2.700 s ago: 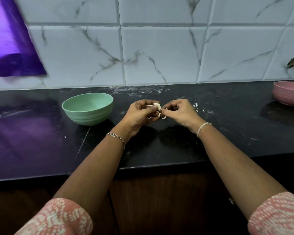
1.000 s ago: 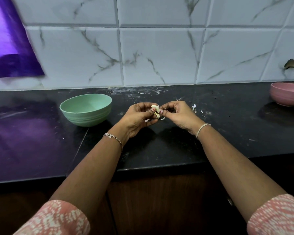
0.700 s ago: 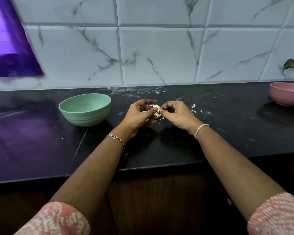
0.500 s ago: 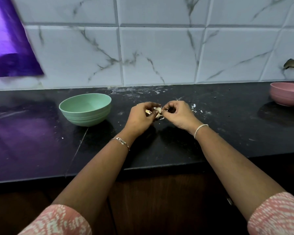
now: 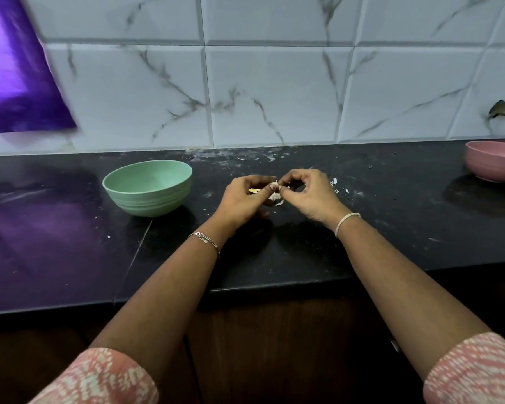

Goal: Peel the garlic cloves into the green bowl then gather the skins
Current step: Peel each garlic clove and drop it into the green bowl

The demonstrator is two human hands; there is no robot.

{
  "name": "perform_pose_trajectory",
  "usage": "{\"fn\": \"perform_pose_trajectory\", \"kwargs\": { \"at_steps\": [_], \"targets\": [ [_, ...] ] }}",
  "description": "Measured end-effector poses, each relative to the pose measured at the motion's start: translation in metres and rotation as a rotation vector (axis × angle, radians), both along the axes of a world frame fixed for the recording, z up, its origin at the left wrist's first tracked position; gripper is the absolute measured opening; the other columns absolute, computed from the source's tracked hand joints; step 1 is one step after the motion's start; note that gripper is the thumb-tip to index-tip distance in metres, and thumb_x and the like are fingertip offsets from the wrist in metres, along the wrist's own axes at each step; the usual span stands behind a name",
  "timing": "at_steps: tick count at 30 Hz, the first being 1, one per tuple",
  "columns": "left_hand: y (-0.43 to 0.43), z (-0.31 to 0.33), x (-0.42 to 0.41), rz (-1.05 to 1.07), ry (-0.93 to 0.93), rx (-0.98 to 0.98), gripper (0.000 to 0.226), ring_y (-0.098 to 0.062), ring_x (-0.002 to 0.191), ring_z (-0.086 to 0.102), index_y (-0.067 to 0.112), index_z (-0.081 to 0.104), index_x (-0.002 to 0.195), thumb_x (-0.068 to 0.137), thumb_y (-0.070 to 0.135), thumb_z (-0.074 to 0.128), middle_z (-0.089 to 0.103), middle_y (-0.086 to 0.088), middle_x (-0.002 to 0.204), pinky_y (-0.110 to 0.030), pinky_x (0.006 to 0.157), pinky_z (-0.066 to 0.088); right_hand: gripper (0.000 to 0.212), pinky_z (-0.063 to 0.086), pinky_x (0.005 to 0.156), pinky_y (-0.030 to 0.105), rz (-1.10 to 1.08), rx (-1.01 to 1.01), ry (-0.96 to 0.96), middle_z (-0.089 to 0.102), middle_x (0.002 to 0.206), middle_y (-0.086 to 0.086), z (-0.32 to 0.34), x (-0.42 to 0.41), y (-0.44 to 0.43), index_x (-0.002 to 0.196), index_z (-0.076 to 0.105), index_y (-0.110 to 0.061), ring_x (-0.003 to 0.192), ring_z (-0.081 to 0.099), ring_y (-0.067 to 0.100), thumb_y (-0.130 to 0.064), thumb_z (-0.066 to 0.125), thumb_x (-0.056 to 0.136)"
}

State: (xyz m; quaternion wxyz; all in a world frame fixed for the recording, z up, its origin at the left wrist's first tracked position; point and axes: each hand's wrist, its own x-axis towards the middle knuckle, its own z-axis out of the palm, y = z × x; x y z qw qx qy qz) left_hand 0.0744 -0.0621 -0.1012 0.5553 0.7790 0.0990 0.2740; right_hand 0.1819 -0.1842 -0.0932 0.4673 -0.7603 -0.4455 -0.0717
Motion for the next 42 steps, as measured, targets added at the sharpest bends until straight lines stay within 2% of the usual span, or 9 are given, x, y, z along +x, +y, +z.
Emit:
{"fn": "perform_pose_trajectory", "kwargs": {
  "at_steps": [10, 14, 18, 24, 28, 33, 36, 39, 42],
  "targets": [
    [-0.001, 0.006, -0.003, -0.044, -0.014, -0.274, 0.018, -0.013, 0.075, 0.064, 0.011, 0.067, 0.110, 0.098, 0.018, 0.054, 0.066, -0.005, 0.097, -0.029, 0.065, 0.059, 0.004, 0.045, 0.065, 0.024, -0.264, -0.044, 0.034, 0.063, 0.068, -0.014, 0.004, 0.008, -0.010, 0.075, 0.067, -0.029, 0.071, 0.062, 0.009, -0.029, 0.070, 0.078],
    [0.000, 0.008, -0.006, -0.065, -0.033, -0.368, 0.021, -0.015, 0.071, 0.065, 0.010, 0.067, 0.107, 0.100, 0.022, 0.050, 0.068, -0.006, 0.092, -0.029, 0.064, 0.059, 0.015, 0.047, 0.082, 0.032, -0.446, -0.129, -0.028, 0.069, 0.095, -0.009, 0.005, 0.015, -0.019, 0.097, 0.072, -0.029, 0.096, 0.064, 0.018, -0.037, 0.063, 0.087],
    [-0.003, 0.011, -0.007, -0.079, -0.026, -0.400, 0.026, -0.017, 0.066, 0.064, 0.008, 0.066, 0.103, 0.103, 0.022, 0.044, 0.070, -0.006, 0.085, -0.029, 0.065, 0.057, 0.026, 0.042, 0.092, 0.036, -0.521, -0.239, -0.081, 0.057, 0.121, 0.002, 0.006, 0.019, -0.022, 0.107, 0.072, -0.026, 0.110, 0.057, 0.027, -0.039, 0.054, 0.093],
    [-0.005, 0.013, -0.008, -0.097, 0.011, -0.408, 0.029, -0.016, 0.062, 0.063, 0.007, 0.065, 0.104, 0.104, 0.024, 0.041, 0.069, -0.006, 0.083, -0.026, 0.063, 0.057, 0.012, 0.043, 0.073, 0.030, -0.613, -0.275, -0.098, 0.058, 0.102, 0.001, 0.005, 0.021, -0.024, 0.071, 0.062, -0.024, 0.098, 0.060, 0.026, -0.021, 0.067, 0.081],
    [-0.003, 0.011, -0.010, -0.104, -0.001, -0.400, 0.029, -0.014, 0.064, 0.065, 0.009, 0.064, 0.099, 0.103, 0.028, 0.044, 0.069, -0.005, 0.084, -0.026, 0.063, 0.057, 0.015, 0.043, 0.070, 0.029, -0.613, -0.222, -0.043, 0.065, 0.099, 0.000, 0.003, 0.024, -0.023, 0.076, 0.062, -0.024, 0.095, 0.061, 0.025, -0.010, 0.068, 0.078],
    [-0.002, 0.009, -0.009, -0.075, -0.025, -0.381, 0.025, -0.020, 0.076, 0.065, 0.008, 0.066, 0.089, 0.100, 0.024, 0.050, 0.068, -0.011, 0.094, -0.021, 0.061, 0.055, 0.014, 0.047, 0.078, 0.031, -0.601, -0.184, -0.007, 0.068, 0.106, 0.003, 0.003, 0.024, -0.022, 0.091, 0.075, -0.022, 0.100, 0.063, 0.027, -0.017, 0.063, 0.086],
    [-0.001, 0.009, -0.009, -0.061, -0.034, -0.398, 0.022, -0.018, 0.074, 0.067, 0.007, 0.066, 0.088, 0.099, 0.022, 0.053, 0.069, -0.011, 0.093, -0.021, 0.059, 0.055, 0.007, 0.042, 0.068, 0.027, -0.625, -0.185, 0.010, 0.069, 0.091, 0.000, 0.005, 0.022, -0.024, 0.080, 0.073, -0.020, 0.089, 0.064, 0.025, -0.020, 0.067, 0.084],
    [-0.001, 0.009, -0.008, -0.038, -0.051, -0.438, 0.017, -0.014, 0.066, 0.067, 0.002, 0.065, 0.103, 0.096, 0.016, 0.058, 0.070, -0.011, 0.089, -0.021, 0.059, 0.056, 0.019, 0.040, 0.065, 0.026, -0.647, -0.184, -0.004, 0.062, 0.080, -0.002, 0.005, 0.023, -0.025, 0.066, 0.059, -0.022, 0.082, 0.061, 0.023, -0.020, 0.073, 0.079],
    [0.000, 0.008, -0.008, -0.039, -0.063, -0.452, 0.020, -0.014, 0.064, 0.067, -0.001, 0.064, 0.109, 0.095, 0.013, 0.059, 0.070, -0.012, 0.089, -0.022, 0.061, 0.057, 0.020, 0.040, 0.066, 0.027, -0.578, -0.141, -0.059, 0.062, 0.082, 0.000, 0.003, 0.027, -0.024, 0.069, 0.055, -0.021, 0.081, 0.059, 0.023, -0.010, 0.070, 0.079]
  ]
}}
